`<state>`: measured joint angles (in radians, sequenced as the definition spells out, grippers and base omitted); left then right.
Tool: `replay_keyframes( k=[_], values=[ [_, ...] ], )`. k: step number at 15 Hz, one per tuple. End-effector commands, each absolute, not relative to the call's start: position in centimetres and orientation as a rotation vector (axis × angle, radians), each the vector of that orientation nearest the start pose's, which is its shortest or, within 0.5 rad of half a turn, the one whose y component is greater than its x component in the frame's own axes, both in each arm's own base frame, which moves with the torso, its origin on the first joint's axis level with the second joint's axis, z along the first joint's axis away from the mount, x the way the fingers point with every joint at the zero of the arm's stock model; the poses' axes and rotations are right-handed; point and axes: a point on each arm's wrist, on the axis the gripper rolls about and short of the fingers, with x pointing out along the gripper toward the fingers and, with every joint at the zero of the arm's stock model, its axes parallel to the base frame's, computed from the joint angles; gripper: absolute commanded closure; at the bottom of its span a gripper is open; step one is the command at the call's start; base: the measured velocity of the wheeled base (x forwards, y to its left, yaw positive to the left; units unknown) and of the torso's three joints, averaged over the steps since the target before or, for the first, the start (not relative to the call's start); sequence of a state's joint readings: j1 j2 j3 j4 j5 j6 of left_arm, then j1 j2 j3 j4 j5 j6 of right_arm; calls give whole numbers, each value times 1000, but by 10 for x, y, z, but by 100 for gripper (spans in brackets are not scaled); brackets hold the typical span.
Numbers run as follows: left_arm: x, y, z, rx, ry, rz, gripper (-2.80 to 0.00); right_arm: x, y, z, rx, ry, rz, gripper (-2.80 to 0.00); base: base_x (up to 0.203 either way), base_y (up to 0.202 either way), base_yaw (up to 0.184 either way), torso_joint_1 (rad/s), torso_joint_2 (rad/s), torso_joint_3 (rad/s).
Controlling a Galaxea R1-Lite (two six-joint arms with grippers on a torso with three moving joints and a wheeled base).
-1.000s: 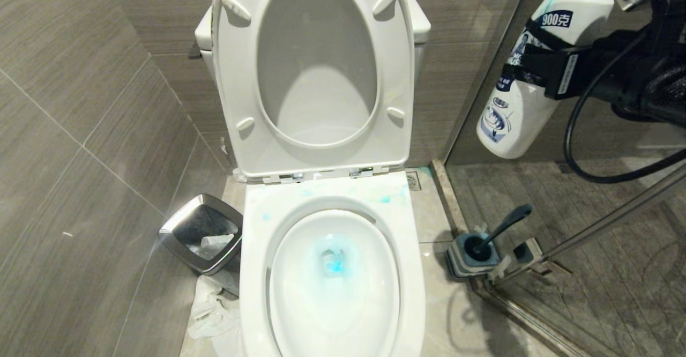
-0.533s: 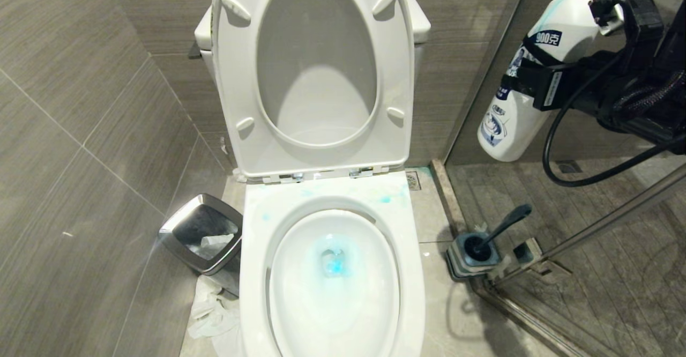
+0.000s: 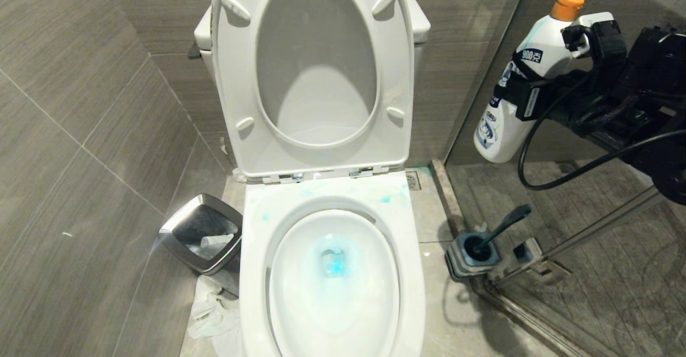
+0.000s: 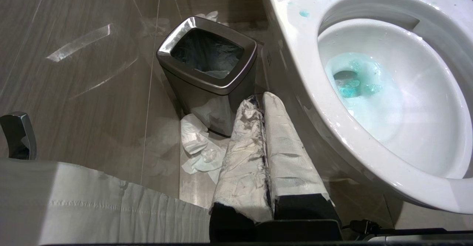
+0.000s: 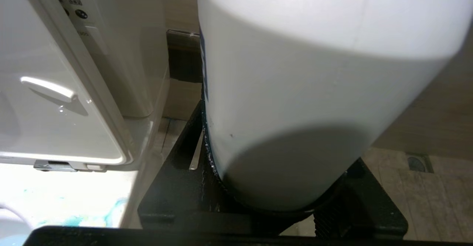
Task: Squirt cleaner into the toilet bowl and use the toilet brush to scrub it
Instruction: Place the cleaning agent on the floor
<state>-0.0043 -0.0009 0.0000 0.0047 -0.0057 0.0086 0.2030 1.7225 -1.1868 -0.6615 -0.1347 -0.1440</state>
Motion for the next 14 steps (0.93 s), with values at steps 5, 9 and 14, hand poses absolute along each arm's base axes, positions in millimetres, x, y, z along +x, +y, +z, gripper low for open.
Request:
replay_keyframes(
  k=[5,9,14],
  values=[
    [-23,0,75,9,5,-11,0,336,68,264,-137,-68,75,0,0,0,0,0,0,0],
    [-23,0,75,9,5,-11,0,335,68,269,-159,-84,73,0,0,0,0,0,0,0],
    [-23,0,75,12,5,-11,0,333,65,266,-158,-70,60,0,0,0,0,0,0,0]
  ],
)
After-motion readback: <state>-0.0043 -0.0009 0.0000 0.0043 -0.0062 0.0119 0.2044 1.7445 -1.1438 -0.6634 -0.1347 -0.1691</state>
